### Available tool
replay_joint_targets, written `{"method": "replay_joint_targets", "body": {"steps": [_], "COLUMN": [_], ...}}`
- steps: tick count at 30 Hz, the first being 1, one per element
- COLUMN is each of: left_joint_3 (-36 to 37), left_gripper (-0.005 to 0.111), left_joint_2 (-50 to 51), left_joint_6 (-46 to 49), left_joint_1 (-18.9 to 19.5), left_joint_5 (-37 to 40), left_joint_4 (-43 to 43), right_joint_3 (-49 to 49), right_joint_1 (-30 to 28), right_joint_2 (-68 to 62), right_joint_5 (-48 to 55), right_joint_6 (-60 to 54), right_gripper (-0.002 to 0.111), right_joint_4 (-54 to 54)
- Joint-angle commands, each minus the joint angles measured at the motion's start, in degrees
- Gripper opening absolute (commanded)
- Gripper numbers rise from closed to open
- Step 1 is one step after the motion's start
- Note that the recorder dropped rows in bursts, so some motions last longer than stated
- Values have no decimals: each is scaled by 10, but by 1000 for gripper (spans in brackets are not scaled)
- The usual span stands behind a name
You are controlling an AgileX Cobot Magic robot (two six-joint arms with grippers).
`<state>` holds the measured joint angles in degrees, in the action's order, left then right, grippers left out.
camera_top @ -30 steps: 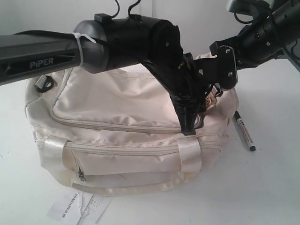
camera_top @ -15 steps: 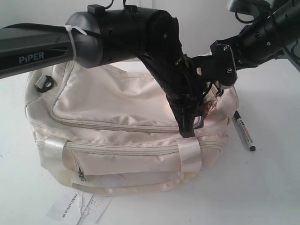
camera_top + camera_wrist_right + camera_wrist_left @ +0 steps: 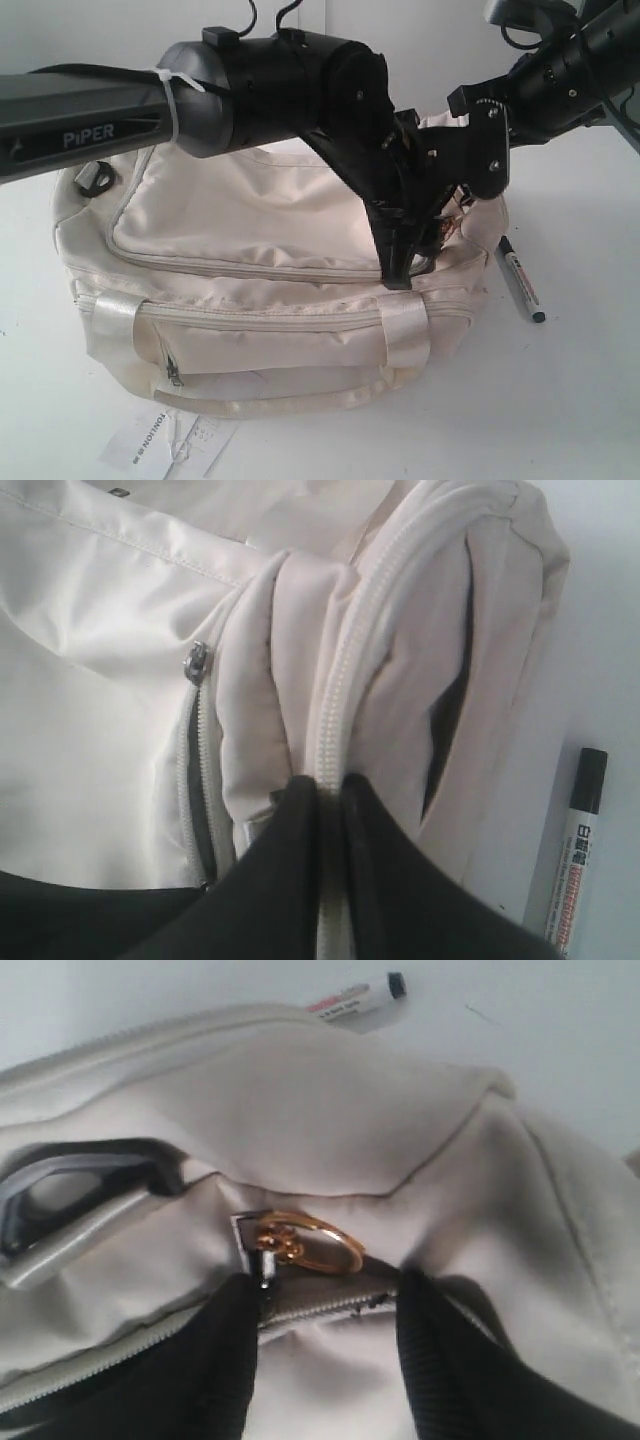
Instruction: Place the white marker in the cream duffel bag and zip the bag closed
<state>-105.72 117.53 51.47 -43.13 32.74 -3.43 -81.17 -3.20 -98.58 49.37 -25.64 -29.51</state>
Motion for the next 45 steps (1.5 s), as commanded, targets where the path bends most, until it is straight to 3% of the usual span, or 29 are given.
{"method": "replay_joint_targets", "body": {"steps": [1,4,9,14,18,25,33,45], "left_joint_3": [0,0,0,0,0,0,0,0], "left_gripper": [50,51,66,65,54,0,0,0], "left_joint_2": [7,12,18,18,18,18,11,-22], "left_joint_6": [42,57,59,59,59,59,-48,-58], "left_joint_1": [-2,-2,-2,-4,-4,-4,-4,-4], "left_joint_5": [14,14,-25,-99,-110,-50,2,47], "left_joint_4": [-3,-3,-16,-59,-58,-40,27,24], "right_joint_3": [-2,-2,-2,-2,-2,-2,-2,-2], "right_joint_1": [-2,-2,-2,-2,-2,-2,-2,-2], "right_joint_2": [-3,-3,-3,-3,-3,-3,-3,-3], "right_joint_5": [9,9,9,9,9,9,9,9], "right_joint_6": [-5,-5,-5,-5,-5,-5,-7,-11], "right_gripper": [0,0,0,0,0,0,0,0], "right_joint_4": [-5,-5,-5,-7,-9,-9,-9,-9]}}
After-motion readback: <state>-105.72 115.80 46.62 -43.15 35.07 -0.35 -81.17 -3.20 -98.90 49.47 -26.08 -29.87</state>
